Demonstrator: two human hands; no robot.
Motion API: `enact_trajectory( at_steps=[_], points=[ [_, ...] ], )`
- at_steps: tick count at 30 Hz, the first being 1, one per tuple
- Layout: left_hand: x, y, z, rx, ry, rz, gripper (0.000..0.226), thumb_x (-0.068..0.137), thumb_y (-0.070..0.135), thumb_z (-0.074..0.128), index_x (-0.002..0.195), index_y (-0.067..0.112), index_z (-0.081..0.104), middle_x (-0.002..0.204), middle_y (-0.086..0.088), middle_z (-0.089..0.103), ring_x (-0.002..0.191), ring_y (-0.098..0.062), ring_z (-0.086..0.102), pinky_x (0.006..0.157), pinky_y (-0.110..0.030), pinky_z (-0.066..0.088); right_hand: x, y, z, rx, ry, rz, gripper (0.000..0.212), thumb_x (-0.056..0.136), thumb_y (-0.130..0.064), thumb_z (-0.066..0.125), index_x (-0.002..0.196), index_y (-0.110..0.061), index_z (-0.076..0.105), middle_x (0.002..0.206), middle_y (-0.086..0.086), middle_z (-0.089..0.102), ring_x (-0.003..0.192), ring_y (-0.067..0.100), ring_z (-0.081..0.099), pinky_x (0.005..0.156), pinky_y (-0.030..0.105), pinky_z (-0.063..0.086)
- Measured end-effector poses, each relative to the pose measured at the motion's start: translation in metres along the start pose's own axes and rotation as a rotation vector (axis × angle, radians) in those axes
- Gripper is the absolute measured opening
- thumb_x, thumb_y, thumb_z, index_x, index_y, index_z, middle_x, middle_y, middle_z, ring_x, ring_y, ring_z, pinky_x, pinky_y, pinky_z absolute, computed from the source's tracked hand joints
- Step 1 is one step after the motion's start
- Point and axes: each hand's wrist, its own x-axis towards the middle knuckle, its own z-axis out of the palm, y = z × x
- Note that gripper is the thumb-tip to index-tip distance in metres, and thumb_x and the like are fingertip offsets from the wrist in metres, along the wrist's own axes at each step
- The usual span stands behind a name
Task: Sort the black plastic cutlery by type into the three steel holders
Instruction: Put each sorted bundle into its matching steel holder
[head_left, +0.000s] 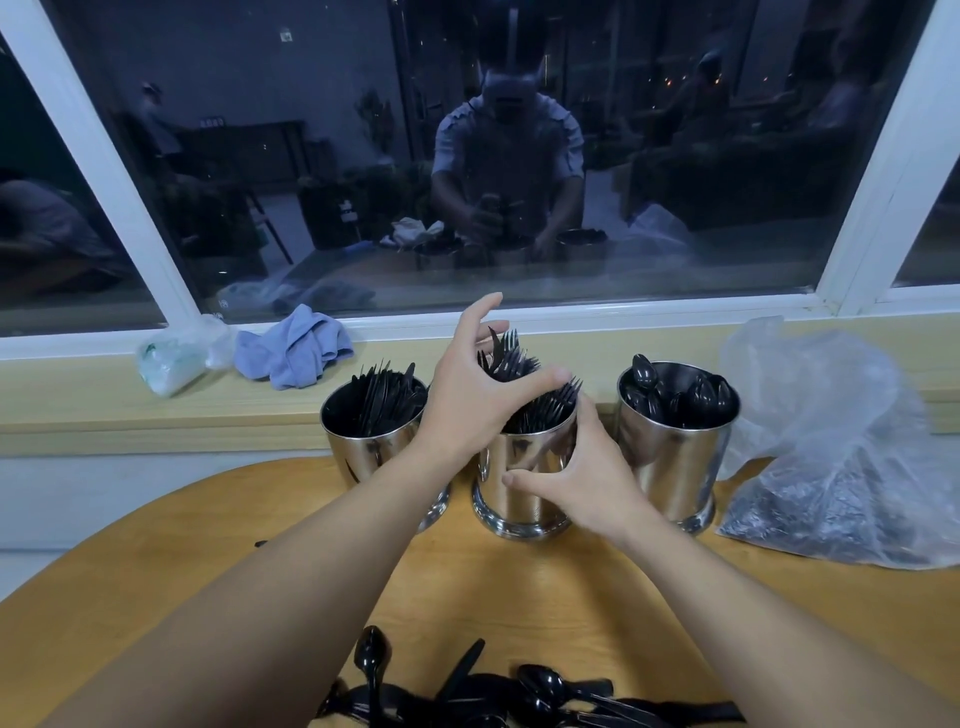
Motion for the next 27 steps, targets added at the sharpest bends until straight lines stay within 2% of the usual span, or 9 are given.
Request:
enact_trajectory(
  at_steps=[3,6,10,13,17,20,22,24,27],
  points=[
    [0.007,-0.001,0.007,0.069,0.011,-0.050,0.089,0.085,0.060,0.090,0.157,0.058,0.040,0.142,0.018,0.066,0.130,-0.001,0.060,0.112,-0.039,0.049,0.001,0.000,0.000,0.009,-0.003,0.008,0.102,0.061,-0.044,0.105,0.142,-0.045,0.042,0.125,-0.030,0.068,0.118,-0.015,0.059,0.101,0.021,0.049],
    [0.013,-0.005,0.010,0.031,0.033,-0.063,0.077,0.093,0.045,0.084,0.159,0.057,0.044,0.144,0.017,0.067,0.133,-0.003,0.061,0.117,-0.044,0.050,0.001,0.001,0.000,0.006,-0.007,-0.008,0.103,0.061,-0.043,0.104,0.143,-0.044,0.042,0.121,-0.031,0.070,0.119,-0.012,0.059,0.104,0.025,0.049],
    [0.015,-0.011,0.009,-0.031,0.033,-0.021,0.048,0.096,0.030,0.084,0.142,0.040,0.072,0.115,0.016,0.077,0.105,-0.010,0.074,0.105,-0.047,0.060,0.002,0.003,0.000,0.013,-0.015,-0.017,0.101,0.062,-0.043,0.104,0.141,-0.045,0.042,0.121,-0.028,0.071,0.121,-0.011,0.060,0.106,0.026,0.049],
    [0.007,-0.009,0.007,0.072,0.025,0.026,0.037,0.099,0.051,0.078,0.132,0.035,0.074,0.096,0.007,0.076,0.100,-0.016,0.071,0.099,-0.045,0.059,0.002,0.003,0.001,0.032,-0.013,-0.018,0.104,0.061,-0.044,0.105,0.144,-0.046,0.041,0.130,-0.027,0.067,0.122,-0.011,0.060,0.106,0.024,0.049],
    [0.001,-0.017,0.009,0.463,0.011,0.138,0.048,0.101,0.071,0.062,0.127,0.031,0.069,0.119,0.014,0.071,0.126,-0.016,0.058,0.105,-0.041,0.051,0.002,0.004,0.002,0.028,-0.015,-0.017,0.108,0.060,-0.050,0.103,0.147,-0.045,0.039,0.135,-0.027,0.064,0.125,-0.009,0.058,0.108,0.026,0.049],
    [-0.004,-0.013,0.007,0.257,-0.031,0.058,0.085,0.095,0.064,0.078,0.166,0.040,0.038,0.155,0.014,0.056,0.143,-0.005,0.050,0.112,-0.027,0.044,0.003,0.006,0.003,0.012,-0.018,0.001,0.122,0.058,-0.058,0.102,0.156,-0.040,0.034,0.141,-0.025,0.060,0.131,-0.004,0.056,0.111,0.028,0.047],
    [-0.006,-0.004,0.003,0.209,-0.034,0.144,0.096,0.095,0.054,0.084,0.170,0.049,0.026,0.160,0.017,0.047,0.146,-0.001,0.046,0.112,-0.019,0.040,0.002,0.006,0.003,0.007,-0.018,0.010,0.129,0.057,-0.059,0.102,0.161,-0.036,0.029,0.145,-0.025,0.058,0.134,-0.004,0.053,0.112,0.027,0.045],
    [-0.006,0.002,0.002,0.233,-0.087,0.256,0.085,0.103,0.046,0.078,0.171,0.048,0.028,0.164,0.018,0.042,0.152,-0.001,0.041,0.115,-0.015,0.036,0.002,0.005,0.003,0.008,-0.018,0.014,0.129,0.057,-0.059,0.102,0.162,-0.037,0.029,0.146,-0.027,0.057,0.136,-0.005,0.052,0.113,0.027,0.044],
    [-0.002,-0.002,0.005,0.294,-0.125,0.299,0.048,0.114,0.046,0.059,0.161,0.038,0.054,0.161,0.018,0.049,0.151,-0.001,0.043,0.122,-0.031,0.041,0.000,0.003,0.003,0.013,-0.015,0.008,0.117,0.060,-0.053,0.103,0.155,-0.041,0.036,0.141,-0.030,0.059,0.132,-0.009,0.053,0.111,0.027,0.046]
  ],
)
